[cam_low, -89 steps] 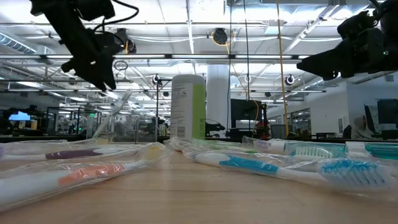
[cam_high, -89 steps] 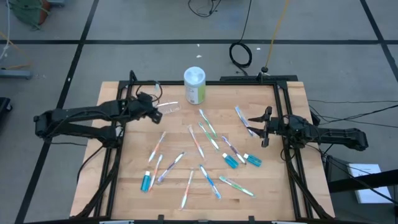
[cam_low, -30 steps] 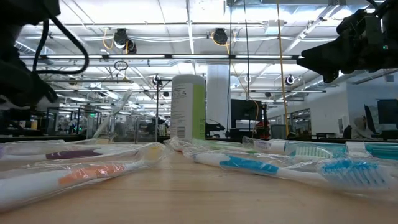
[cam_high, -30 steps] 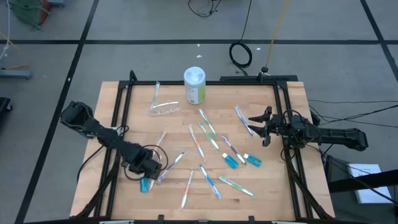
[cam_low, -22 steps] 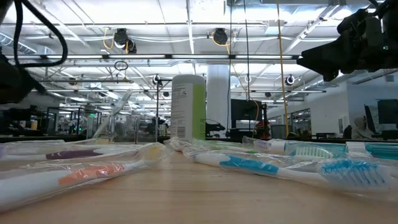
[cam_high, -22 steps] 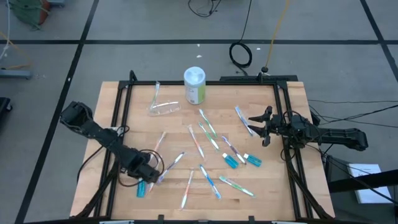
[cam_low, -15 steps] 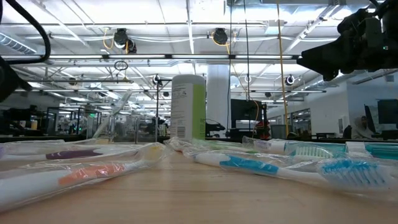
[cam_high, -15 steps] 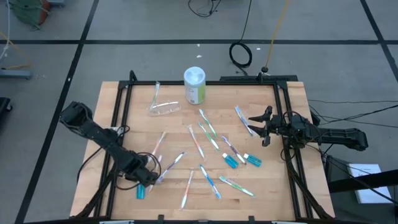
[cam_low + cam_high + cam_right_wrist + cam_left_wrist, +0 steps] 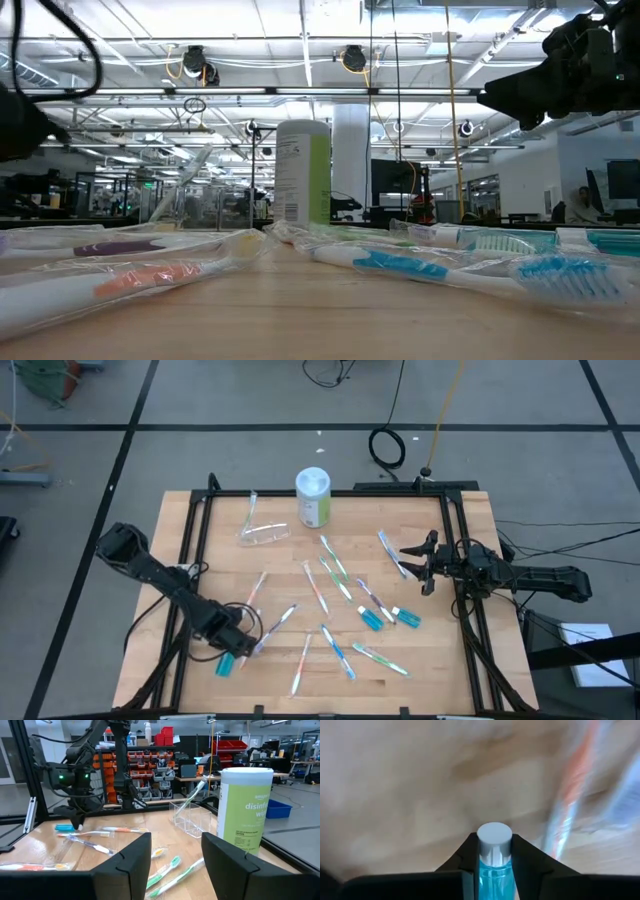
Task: Pick & Place toothbrushing station
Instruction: Put the left mouthwash into the transparent organizer
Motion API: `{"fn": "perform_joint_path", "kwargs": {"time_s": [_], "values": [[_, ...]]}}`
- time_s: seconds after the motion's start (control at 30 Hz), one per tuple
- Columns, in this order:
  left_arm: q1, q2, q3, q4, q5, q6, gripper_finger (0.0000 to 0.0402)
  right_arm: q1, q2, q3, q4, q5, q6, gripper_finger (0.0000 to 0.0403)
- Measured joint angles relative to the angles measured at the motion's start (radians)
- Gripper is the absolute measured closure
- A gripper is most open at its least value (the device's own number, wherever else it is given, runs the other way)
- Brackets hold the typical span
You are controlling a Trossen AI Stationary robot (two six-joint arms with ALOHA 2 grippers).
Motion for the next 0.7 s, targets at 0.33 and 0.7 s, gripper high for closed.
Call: {"fn": "perform_joint_path", "kwargs": {"time_s": [0.33,0.7], "values": [[0.145,-0.211,-0.002,0.037,-0.249,0.375,0.0316,0.000,0.000,0.000,0.000,0.000,0.001,0.0234],[0.369,-0.470,-0.001,0.152,-1.142,1.081,0.0314,0.000,0.000,0.000,0.000,0.000,0.002,0.0234]]}}
